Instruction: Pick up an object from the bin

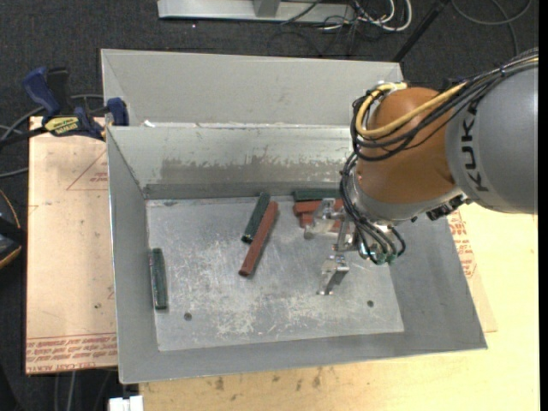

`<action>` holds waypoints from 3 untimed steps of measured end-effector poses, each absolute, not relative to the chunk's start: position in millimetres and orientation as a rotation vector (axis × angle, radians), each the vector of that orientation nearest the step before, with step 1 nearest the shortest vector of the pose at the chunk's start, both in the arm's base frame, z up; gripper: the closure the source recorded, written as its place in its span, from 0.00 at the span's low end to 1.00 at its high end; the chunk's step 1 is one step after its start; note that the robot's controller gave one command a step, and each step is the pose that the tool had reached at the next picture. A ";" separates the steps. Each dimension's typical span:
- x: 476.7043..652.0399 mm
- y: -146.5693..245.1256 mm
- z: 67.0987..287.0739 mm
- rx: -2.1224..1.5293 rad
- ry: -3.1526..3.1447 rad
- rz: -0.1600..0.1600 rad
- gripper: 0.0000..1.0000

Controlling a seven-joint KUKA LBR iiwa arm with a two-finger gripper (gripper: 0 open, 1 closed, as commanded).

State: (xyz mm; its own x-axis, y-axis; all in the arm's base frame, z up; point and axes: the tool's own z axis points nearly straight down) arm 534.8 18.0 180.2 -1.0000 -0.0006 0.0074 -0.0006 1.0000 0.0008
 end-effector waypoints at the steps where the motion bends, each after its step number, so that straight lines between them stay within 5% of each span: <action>1: 536.6 17.9 184.2 0.000 -3.142 -0.002 0.00; 2: 537.3 18.7 184.1 0.002 -3.142 -0.001 0.00; 3: 580.1 19.9 124.7 0.349 -3.133 -0.004 0.00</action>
Offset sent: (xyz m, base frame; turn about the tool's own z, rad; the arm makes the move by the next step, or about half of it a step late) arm 0.0503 0.0916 -0.0192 -0.1397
